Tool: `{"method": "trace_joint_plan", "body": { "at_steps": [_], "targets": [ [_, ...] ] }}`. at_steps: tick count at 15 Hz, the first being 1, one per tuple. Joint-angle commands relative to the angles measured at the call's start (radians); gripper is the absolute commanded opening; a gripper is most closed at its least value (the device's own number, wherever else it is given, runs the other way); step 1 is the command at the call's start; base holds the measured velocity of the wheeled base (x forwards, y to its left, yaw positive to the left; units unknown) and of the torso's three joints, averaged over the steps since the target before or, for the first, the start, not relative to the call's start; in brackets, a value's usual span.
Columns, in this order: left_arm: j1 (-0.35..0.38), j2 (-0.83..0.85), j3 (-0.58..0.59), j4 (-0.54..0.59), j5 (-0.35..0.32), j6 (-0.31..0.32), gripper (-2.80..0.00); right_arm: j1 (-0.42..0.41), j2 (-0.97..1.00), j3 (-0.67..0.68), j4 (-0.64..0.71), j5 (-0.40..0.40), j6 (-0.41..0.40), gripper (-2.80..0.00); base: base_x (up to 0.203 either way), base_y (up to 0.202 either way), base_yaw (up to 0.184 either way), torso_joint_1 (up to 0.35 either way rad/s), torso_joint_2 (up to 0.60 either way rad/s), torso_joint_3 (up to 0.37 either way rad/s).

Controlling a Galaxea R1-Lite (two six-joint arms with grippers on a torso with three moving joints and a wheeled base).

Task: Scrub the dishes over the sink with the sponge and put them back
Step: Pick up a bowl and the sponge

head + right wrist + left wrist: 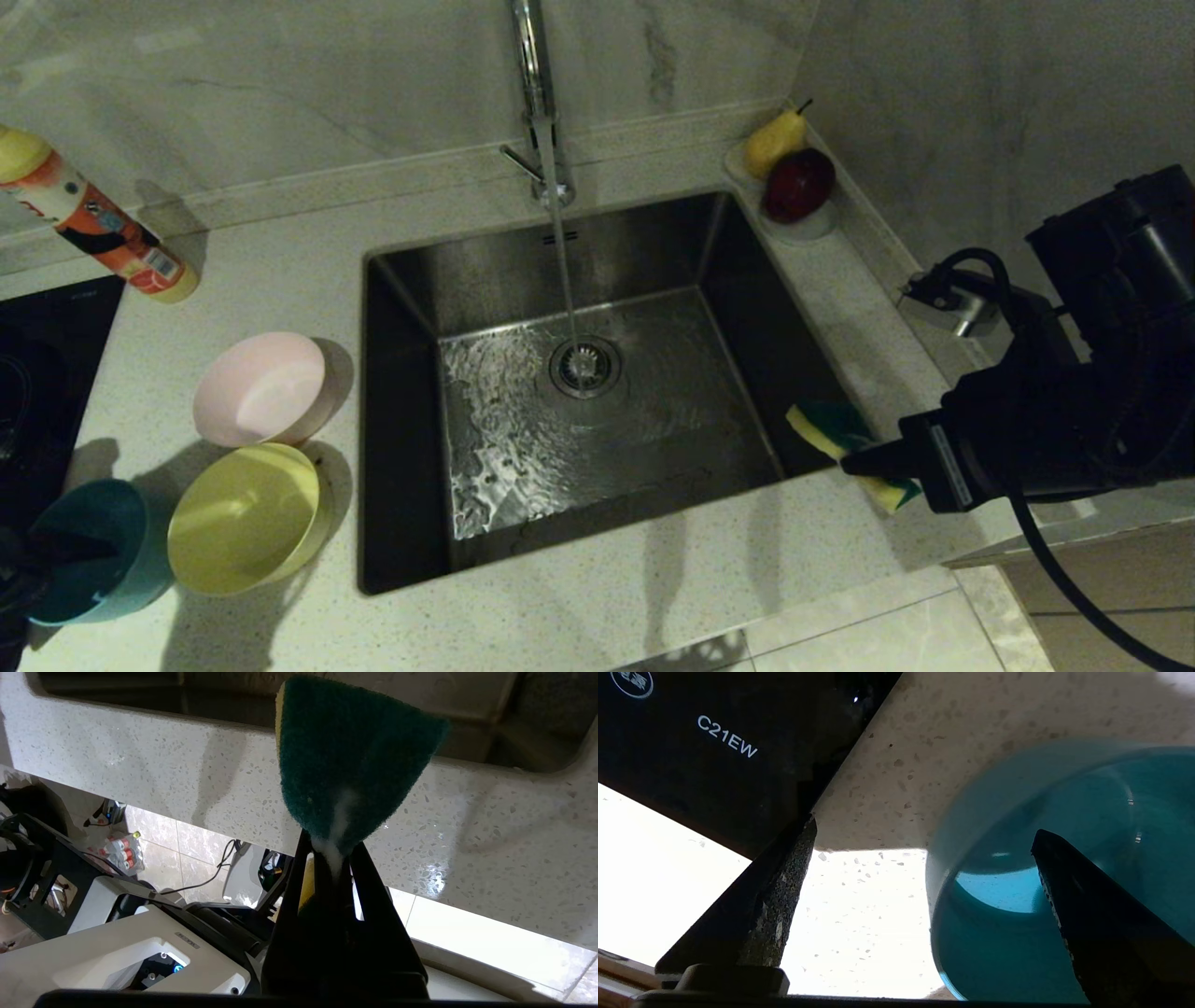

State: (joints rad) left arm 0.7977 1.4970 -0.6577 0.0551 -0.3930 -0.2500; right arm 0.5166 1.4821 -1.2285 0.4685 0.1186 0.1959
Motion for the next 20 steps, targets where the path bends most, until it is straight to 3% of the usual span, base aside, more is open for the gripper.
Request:
{"method": "trace_joint_plan", "body": {
  "at_steps": [1,4,5,6,13,20],
  "targets": [
    [0.0,0.008,0.003,-0.006,-0.003,-0.002,0.0,-0.001,0.003,0.0,0.002,0.0,0.0,-2.8,0.0,0.0,0.0,0.0,0.0,0.0],
    [0.0,0.011,0.004,-0.006,-0.003,-0.002,0.0,-0.001,0.006,0.0,0.002,0.001,0.002,-2.8,0.0,0.0,0.0,0.0,0.0,0.0],
    [0.0,0.015,0.004,-0.006,-0.003,-0.002,-0.66,-0.001,0.007,0.0,0.001,0.001,0.002,-2.8,0.0,0.0,0.0,0.0,0.0,0.0],
    [0.0,0.016,0.007,-0.006,-0.004,0.0,-2.8,-0.001,0.009,0.0,0.001,0.001,0.002,-2.8,0.0,0.0,0.0,0.0,0.0,0.0],
    [0.001,0.008,-0.017,-0.025,0.009,-0.001,-2.8,-0.02,0.009,-0.005,0.002,0.024,0.002,-2.8,0.0,0.0,0.0,0.0,0.0,0.0],
    [0.099,-0.026,-0.101,-0.022,0.014,-0.002,-2.8,-0.024,0.009,-0.003,0.003,0.044,0.005,-2.8,0.0,0.0,0.0,0.0,0.0,0.0]
  ]
}}
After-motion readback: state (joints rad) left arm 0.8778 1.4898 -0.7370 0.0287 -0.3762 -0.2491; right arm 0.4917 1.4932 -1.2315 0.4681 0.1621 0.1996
